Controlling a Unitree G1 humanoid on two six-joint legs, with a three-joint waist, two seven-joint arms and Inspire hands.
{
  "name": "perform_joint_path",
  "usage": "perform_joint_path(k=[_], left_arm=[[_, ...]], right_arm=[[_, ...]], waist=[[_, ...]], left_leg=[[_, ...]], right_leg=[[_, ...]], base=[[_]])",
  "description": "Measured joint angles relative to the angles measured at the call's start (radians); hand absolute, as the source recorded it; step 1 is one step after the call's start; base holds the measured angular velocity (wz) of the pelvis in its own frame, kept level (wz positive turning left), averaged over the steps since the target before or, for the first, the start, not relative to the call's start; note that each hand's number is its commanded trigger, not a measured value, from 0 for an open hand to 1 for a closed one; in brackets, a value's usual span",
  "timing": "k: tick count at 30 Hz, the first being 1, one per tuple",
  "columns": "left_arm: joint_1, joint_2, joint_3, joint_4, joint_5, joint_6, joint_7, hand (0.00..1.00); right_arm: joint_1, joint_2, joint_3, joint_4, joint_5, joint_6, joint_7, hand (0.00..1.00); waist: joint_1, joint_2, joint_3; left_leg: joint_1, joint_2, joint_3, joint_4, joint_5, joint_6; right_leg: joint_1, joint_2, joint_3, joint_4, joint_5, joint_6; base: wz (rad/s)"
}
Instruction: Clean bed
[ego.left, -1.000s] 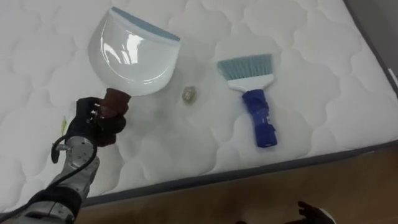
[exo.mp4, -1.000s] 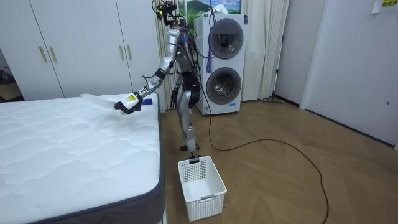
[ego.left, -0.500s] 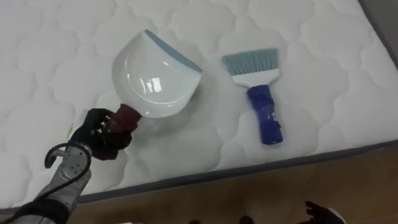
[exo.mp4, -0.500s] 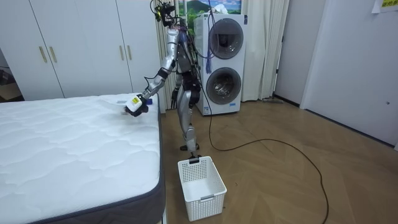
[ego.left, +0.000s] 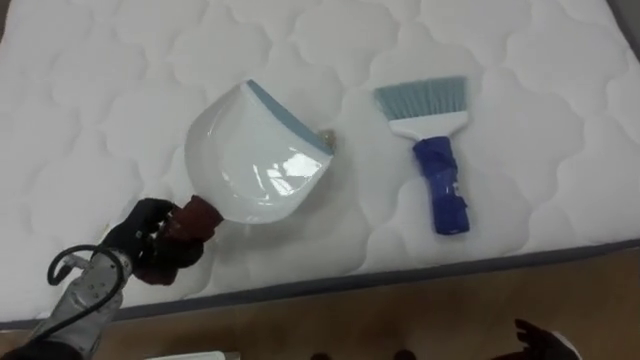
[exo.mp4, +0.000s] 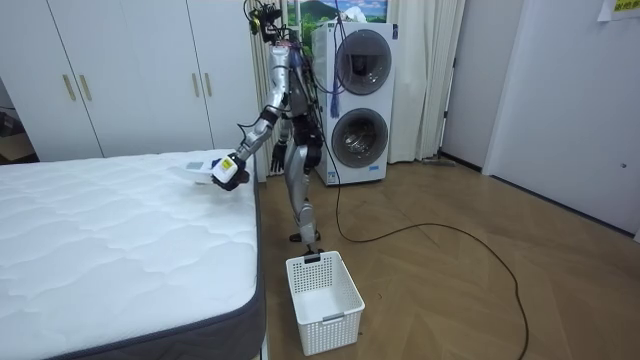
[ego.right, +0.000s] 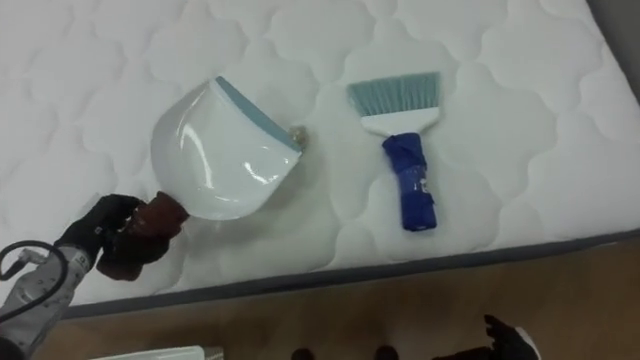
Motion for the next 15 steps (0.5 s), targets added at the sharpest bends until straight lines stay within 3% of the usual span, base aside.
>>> perform_joint_path(k=[2,6,9,12,15], left_arm=[[0.029,0.004,0.000,-0.032,0.000,-0.005,-0.003,1.00],[0.078,0.006,0.000,-0.054,-0.002,-0.008,-0.019,1.00],[0.117,0.008,0.018,-0.056,-0.001,-0.003,-0.035,1.00],[0.125,0.031,0.023,-0.065,-0.001,0.000,-0.038,1.00],[0.149,0.057,0.055,-0.079,-0.004,0.000,-0.034,1.00]], right_arm=[[-0.004,-0.001,0.000,0.000,0.004,-0.007,-0.014,0.00],[-0.003,-0.001,-0.006,0.001,0.035,-0.007,-0.047,0.00],[0.007,-0.008,-0.078,-0.029,0.104,-0.005,-0.077,0.00],[-0.001,-0.027,-0.136,-0.055,0.157,-0.007,-0.106,0.00],[-0.017,-0.035,-0.165,-0.067,0.187,-0.027,-0.132,0.00]], waist=[[0.007,0.000,-0.0047],[0.012,0.000,-0.0050],[0.022,0.000,-0.0050],[0.034,-0.006,-0.0066],[0.034,-0.021,-0.0155]], left_leg=[[0.002,0.000,-0.001,0.001,0.000,0.000],[0.008,0.000,-0.003,0.003,0.000,0.000],[0.010,-0.001,-0.002,0.001,0.000,0.000],[0.003,-0.001,0.001,0.000,0.001,0.001],[0.004,0.000,0.010,0.002,0.001,0.002]], right_leg=[[0.003,0.000,0.001,0.000,0.000,0.000],[0.010,-0.001,-0.004,0.000,0.000,0.000],[0.009,-0.005,-0.007,0.009,-0.001,0.000],[-0.004,-0.007,-0.004,0.022,-0.003,-0.002],[-0.004,-0.008,-0.003,0.024,-0.008,-0.004]], base=[[0.00],[0.02],[0.01],[0.03],[0.00]])
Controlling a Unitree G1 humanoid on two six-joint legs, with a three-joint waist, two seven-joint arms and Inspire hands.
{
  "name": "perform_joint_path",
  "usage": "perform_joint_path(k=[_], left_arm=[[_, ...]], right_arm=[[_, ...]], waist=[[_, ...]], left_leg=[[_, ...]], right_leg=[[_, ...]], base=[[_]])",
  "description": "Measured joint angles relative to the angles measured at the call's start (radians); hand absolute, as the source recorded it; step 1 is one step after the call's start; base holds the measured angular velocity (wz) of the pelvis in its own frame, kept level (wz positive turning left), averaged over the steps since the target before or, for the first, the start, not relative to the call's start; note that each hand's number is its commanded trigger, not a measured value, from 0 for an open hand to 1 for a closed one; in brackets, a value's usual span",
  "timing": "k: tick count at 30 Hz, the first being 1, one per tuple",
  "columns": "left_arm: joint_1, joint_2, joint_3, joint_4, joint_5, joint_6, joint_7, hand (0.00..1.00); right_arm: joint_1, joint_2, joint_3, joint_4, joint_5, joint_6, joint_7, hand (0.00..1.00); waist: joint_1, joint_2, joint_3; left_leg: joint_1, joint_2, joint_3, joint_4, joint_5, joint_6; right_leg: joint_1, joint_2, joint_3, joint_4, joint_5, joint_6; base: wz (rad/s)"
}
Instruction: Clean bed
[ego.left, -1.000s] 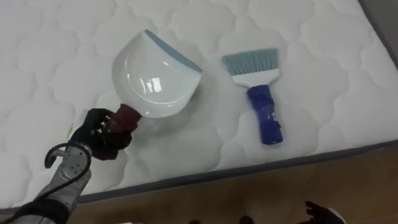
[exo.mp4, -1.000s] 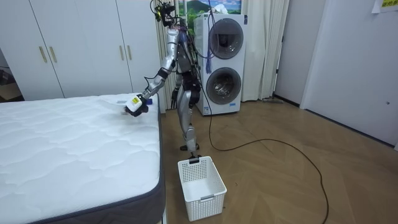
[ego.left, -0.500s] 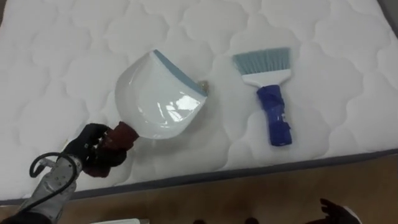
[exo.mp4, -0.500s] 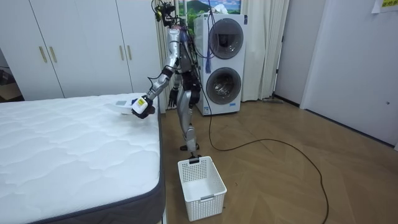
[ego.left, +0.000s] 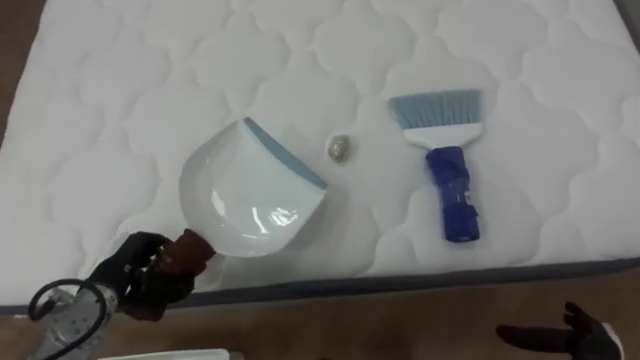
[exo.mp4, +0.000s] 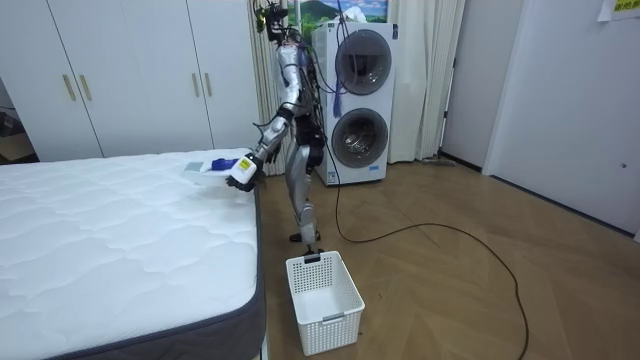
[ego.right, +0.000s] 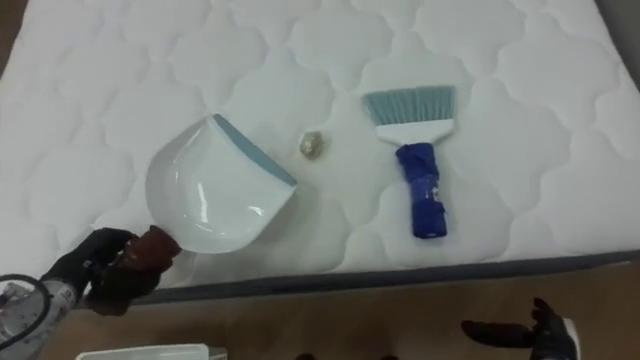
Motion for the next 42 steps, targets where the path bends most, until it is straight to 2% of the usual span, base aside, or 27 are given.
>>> perform_joint_path(k=[2,9,13,16,24,26,30,34,39,42], left_arm=[[0.029,0.020,0.000,-0.037,0.001,-0.003,0.002,1.00],[0.063,0.020,0.007,-0.075,0.001,-0.006,0.003,1.00],[0.073,0.019,0.017,-0.082,0.003,-0.006,0.004,1.00],[0.077,0.019,0.018,-0.080,0.002,-0.006,0.004,1.00],[0.107,-0.002,0.028,-0.065,0.001,0.001,0.000,1.00],[0.107,-0.014,0.026,-0.054,0.001,0.016,0.000,1.00],[0.100,-0.041,0.026,-0.020,0.000,0.022,-0.006,1.00],[0.075,-0.063,0.026,-0.019,0.000,0.036,-0.008,1.00],[0.028,-0.066,0.022,0.006,0.001,0.042,-0.005,1.00],[-0.005,-0.067,-0.006,0.016,0.000,0.043,-0.003,1.00]], right_arm=[[-0.011,-0.001,-0.013,-0.015,0.024,-0.009,-0.039,0.00],[-0.029,-0.006,-0.078,-0.146,0.058,-0.045,-0.186,0.00],[-0.029,-0.006,-0.078,-0.286,0.051,-0.099,-0.316,0.00],[-0.027,-0.009,-0.077,-0.372,0.033,-0.123,-0.396,0.00],[-0.034,-0.026,-0.069,-0.535,-0.100,-0.189,-0.582,0.00],[-0.066,-0.033,-0.043,-0.551,-0.114,-0.197,-0.630,0.00],[-0.100,-0.033,-0.021,-0.556,-0.143,-0.230,-0.665,0.00],[-0.109,-0.032,-0.002,-0.566,-0.145,-0.235,-0.682,0.00],[-0.110,-0.031,0.077,-0.585,-0.167,-0.243,-0.678,0.00],[-0.115,-0.031,0.101,-0.584,-0.167,-0.243,-0.669,0.00]], waist=[[-0.002,-0.009,-0.0025],[0.000,-0.017,-0.0024],[0.001,-0.019,-0.0027],[0.001,-0.019,-0.0027],[0.001,-0.020,-0.0023],[0.001,-0.027,0.0012],[0.003,-0.036,0.0059],[0.005,-0.038,0.0074],[0.018,-0.038,0.0081],[0.033,-0.034,0.0144]], left_leg=[[-0.002,0.000,-0.001,0.000,0.001,0.000],[-0.030,0.000,0.007,0.012,0.005,0.005],[-0.048,0.001,0.012,0.013,0.010,0.004],[-0.046,0.001,0.012,0.009,0.010,0.004],[-0.046,-0.001,0.019,-0.004,0.010,0.004],[-0.049,-0.001,0.027,-0.009,0.010,0.004],[-0.056,0.000,0.033,-0.007,0.010,0.004],[-0.081,0.002,0.033,0.008,0.011,0.005],[-0.103,0.005,0.033,0.016,0.011,0.006],[-0.106,0.007,0.032,0.018,0.011,0.006]], right_leg=[[0.003,0.000,-0.001,0.000,-0.001,0.000],[-0.024,-0.001,0.004,0.003,-0.002,0.003],[-0.048,-0.001,0.006,0.009,-0.001,0.002],[-0.051,-0.002,0.008,0.012,-0.001,0.002],[-0.065,-0.008,0.005,0.025,-0.002,0.002],[-0.073,-0.008,0.009,0.026,-0.002,0.002],[-0.081,-0.007,0.018,0.027,-0.002,0.002],[-0.096,-0.009,0.015,0.030,-0.002,0.002],[-0.110,-0.007,0.011,0.027,-0.001,0.001],[-0.111,-0.006,0.011,0.027,0.000,0.000]], base=[[0.00],[0.00],[-0.03],[0.00],[-0.01],[-0.06],[-0.05],[0.09],[0.00],[0.00]])
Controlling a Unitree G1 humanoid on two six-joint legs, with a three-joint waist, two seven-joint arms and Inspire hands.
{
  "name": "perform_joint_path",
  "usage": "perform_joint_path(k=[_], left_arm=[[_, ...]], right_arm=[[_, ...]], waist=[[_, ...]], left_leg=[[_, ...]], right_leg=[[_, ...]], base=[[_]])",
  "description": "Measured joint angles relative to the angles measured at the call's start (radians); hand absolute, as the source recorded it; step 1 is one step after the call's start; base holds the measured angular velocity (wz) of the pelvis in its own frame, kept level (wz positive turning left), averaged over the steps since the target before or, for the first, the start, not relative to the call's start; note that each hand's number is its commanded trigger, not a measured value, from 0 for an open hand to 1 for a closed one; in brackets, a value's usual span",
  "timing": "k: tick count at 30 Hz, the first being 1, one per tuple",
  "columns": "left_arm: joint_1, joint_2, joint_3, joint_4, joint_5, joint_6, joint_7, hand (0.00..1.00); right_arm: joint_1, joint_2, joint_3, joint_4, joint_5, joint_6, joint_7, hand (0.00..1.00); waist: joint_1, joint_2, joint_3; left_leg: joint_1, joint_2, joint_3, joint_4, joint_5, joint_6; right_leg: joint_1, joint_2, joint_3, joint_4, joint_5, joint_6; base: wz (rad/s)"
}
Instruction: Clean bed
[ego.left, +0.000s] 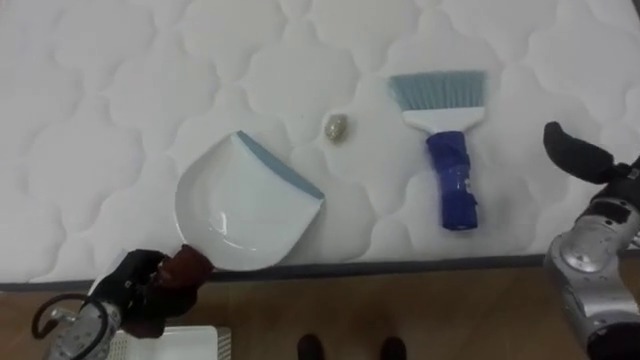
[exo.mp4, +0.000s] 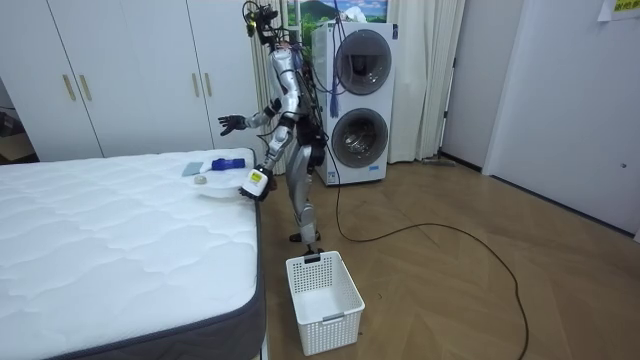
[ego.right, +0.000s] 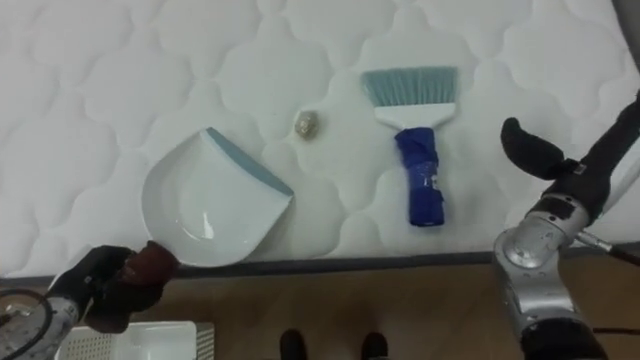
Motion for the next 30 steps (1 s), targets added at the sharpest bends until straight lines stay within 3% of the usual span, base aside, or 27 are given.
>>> perform_joint_path(k=[2,6,12,14,20,30], left_arm=[[-0.008,0.000,-0.018,0.006,-0.001,0.000,0.000,1.00],[-0.034,-0.004,-0.048,0.031,-0.004,0.000,0.000,1.00],[-0.091,-0.014,-0.093,0.040,-0.078,0.012,-0.005,1.00],[-0.108,-0.022,-0.097,0.042,-0.078,0.015,-0.005,1.00],[-0.126,-0.035,-0.098,0.094,-0.090,0.015,-0.005,1.00],[-0.140,-0.044,-0.117,0.120,-0.118,0.015,0.001,1.00]], right_arm=[[-0.018,0.003,0.040,0.000,0.000,0.000,0.010,0.00],[-0.023,0.004,0.081,0.005,-0.001,0.000,0.047,0.00],[-0.068,0.013,0.139,0.049,0.000,0.014,0.129,0.00],[-0.077,0.033,0.140,0.057,-0.005,0.017,0.157,0.00],[-0.080,0.070,0.197,0.057,0.000,0.049,0.200,0.00],[-0.083,0.114,0.218,0.077,0.000,0.058,0.271,0.00]], waist=[[0.005,0.001,0.0049],[0.027,0.000,0.0069],[0.049,0.001,0.0199],[0.052,0.002,0.0260],[0.053,0.003,0.0279],[0.052,0.011,0.0326]], left_leg=[[-0.004,0.001,0.001,0.000,0.000,0.000],[-0.005,0.001,0.001,0.000,0.000,0.000],[-0.029,0.001,-0.008,0.013,0.000,0.000],[-0.036,0.001,-0.010,0.015,0.000,0.000],[-0.037,0.002,-0.010,0.019,0.000,0.000],[-0.037,0.001,-0.017,0.021,0.000,0.000]], right_leg=[[-0.006,0.000,0.001,0.001,0.000,0.000],[-0.009,0.003,0.011,0.001,0.000,0.000],[-0.022,0.004,0.006,0.003,0.000,0.000],[-0.027,0.004,0.012,0.003,0.000,0.000],[-0.027,0.005,0.017,0.004,0.000,0.000],[-0.025,0.006,0.017,0.007,0.000,0.000]], base=[[0.00],[0.00],[0.06],[0.04],[0.00],[0.01]])
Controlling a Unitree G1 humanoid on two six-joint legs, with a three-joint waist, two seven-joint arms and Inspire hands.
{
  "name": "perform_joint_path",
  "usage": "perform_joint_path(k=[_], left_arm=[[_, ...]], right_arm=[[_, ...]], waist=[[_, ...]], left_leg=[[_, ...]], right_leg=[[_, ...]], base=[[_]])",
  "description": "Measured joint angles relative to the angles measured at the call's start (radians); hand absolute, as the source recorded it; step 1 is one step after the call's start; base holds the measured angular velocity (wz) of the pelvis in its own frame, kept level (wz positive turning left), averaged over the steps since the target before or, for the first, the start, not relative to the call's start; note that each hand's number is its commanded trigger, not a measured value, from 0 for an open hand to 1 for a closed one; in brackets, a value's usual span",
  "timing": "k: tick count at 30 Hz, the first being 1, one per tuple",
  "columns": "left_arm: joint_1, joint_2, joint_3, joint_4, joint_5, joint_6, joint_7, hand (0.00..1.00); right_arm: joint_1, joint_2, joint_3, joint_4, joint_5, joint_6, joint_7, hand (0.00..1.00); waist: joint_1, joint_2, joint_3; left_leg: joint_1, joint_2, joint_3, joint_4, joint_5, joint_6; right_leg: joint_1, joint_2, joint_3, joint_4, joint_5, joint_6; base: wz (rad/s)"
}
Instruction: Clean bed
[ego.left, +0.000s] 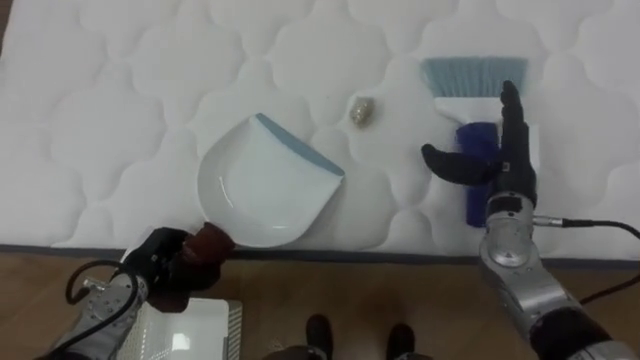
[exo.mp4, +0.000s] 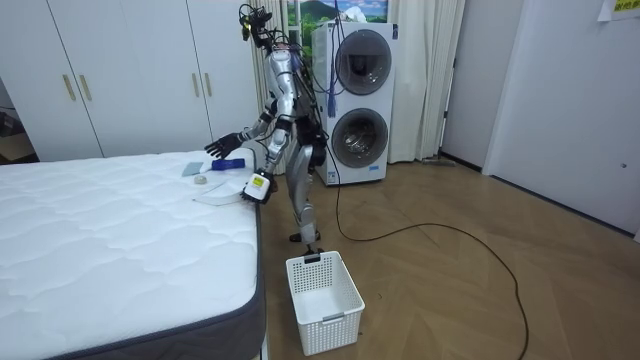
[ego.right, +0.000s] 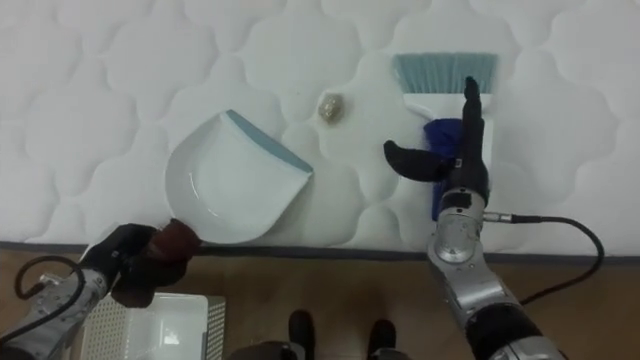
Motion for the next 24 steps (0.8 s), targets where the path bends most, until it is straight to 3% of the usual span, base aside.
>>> perform_joint_path(k=[10,24], left_arm=[[-0.003,-0.035,0.000,0.012,-0.027,-0.002,0.003,1.00],[-0.012,-0.035,-0.004,-0.017,-0.028,0.001,0.010,1.00]], right_arm=[[-0.006,0.014,0.000,0.093,-0.001,-0.002,0.042,0.00],[-0.029,0.005,0.008,0.195,-0.032,-0.002,-0.001,0.00]], waist=[[0.022,0.003,0.0015],[0.022,0.006,-0.0001]], left_leg=[[-0.001,-0.001,-0.006,-0.002,0.000,0.000],[-0.014,-0.001,-0.021,0.017,0.000,0.000]], right_leg=[[0.002,0.000,-0.004,-0.004,0.000,0.000],[0.005,-0.005,-0.033,0.008,0.000,0.000]], base=[[0.00],[0.05]])
